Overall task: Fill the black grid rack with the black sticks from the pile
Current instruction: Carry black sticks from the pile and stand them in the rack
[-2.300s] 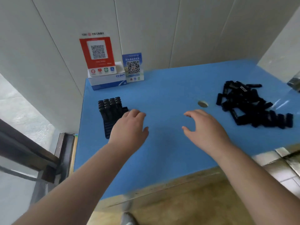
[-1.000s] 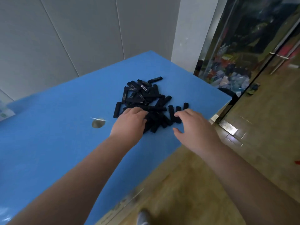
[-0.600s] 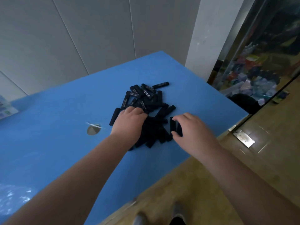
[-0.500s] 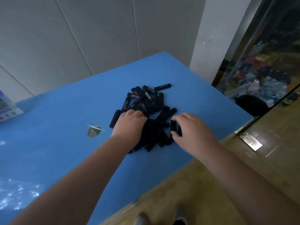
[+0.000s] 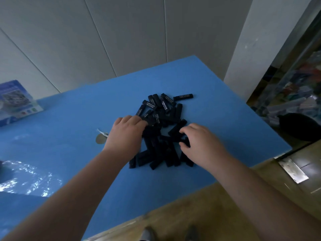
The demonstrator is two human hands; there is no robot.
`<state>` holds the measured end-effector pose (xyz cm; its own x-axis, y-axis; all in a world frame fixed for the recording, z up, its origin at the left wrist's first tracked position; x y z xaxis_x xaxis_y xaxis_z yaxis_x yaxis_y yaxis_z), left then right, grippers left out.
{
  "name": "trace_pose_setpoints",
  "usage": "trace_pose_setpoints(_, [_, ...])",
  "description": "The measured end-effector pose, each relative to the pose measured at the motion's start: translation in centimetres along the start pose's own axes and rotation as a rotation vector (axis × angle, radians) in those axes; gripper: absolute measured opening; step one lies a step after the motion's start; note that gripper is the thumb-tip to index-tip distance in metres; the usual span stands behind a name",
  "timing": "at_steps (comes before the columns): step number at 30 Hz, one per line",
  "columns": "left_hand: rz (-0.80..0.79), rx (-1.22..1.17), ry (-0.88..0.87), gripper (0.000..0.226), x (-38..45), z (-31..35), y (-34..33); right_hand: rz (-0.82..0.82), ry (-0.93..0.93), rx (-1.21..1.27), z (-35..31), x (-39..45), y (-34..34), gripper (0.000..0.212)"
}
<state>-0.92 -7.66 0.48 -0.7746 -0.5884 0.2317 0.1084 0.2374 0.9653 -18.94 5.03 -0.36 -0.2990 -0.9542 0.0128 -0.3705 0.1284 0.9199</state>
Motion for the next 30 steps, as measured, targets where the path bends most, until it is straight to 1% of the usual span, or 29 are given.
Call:
trace_pose_setpoints(1, [-0.001,-0.016,0.038,0.039,-0.1,-0.1,0.3,-0.007,0.019,0.003,-0.2,0.3,-0.1,0.037])
trace_pose_setpoints(2, [-0.009,-0.088,0.101,0.034,-0.3,-0.2,0.5,-0.017,0.037,-0.001,-0.4,0.6,-0.3,0.036])
trace_pose_setpoints(3, [-0.020,-0.223,0.195,0.030,-0.5,-0.2,0.9,-0.029,0.053,-0.012,-0.6,0.9,-0.5,0.035])
trace_pose_setpoints(5, [-0.056,-0.567,0.441,0.026,-0.9,0.1,1.3,-0.046,0.086,-0.050,-0.8,1.2,-1.1,0.030])
trace_pose_setpoints(7, [-0.075,-0.861,0.606,0.022,-1.5,0.8,1.2,-0.056,0.114,-0.090,-0.9,1.4,-1.4,0.025])
trace_pose_setpoints(10, [-0.058,-1.243,0.751,0.018,-2.0,2.0,0.6,-0.056,0.132,-0.135,-0.8,1.5,-1.9,0.019])
trace_pose_setpoints(14, [-0.003,-1.552,0.880,0.017,-2.2,2.7,0.2,-0.019,0.144,-0.147,-0.5,2.0,-2.2,0.016])
trace_pose_setpoints(19, [0.030,-1.783,0.926,0.023,-2.5,3.2,0.7,0.018,0.154,-0.171,-0.7,2.2,-2.6,0.014])
trace_pose_setpoints(22, [0.015,-1.806,0.928,0.024,-2.9,3.3,0.9,0.023,0.142,-0.112,-0.4,2.4,-2.6,0.010])
trace_pose_setpoints(24, [-0.009,-1.807,0.907,0.025,-3.2,3.4,1.1,0.027,0.083,0.055,-0.3,2.5,-2.0,0.008])
trace_pose_setpoints(26, [-0.031,-1.817,0.893,0.025,-3.4,3.5,1.2,0.026,0.007,0.276,-0.2,2.6,-0.9,0.007])
trace_pose_setpoints(28, [-0.027,-1.829,0.901,0.019,-3.5,3.4,1.1,0.017,-0.054,0.458,-0.1,2.7,0.4,0.003])
trace_pose_setpoints(30, [-0.010,-1.838,0.899,0.014,-3.4,3.6,1.3,0.022,-0.075,0.616,-0.2,2.6,1.6,0.004])
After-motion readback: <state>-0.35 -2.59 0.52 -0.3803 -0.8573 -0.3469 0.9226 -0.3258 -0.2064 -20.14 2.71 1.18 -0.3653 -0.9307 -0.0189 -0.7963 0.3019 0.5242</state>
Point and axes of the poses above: each hand's wrist, its own x-axis towards the middle knuckle, its own y-axis out of the back of the hand, z = x × y, the point moved 4 cm from there along x, towards the middle knuckle, and after that the axes turned 4 degrees about -y, right-handed, at the moved point
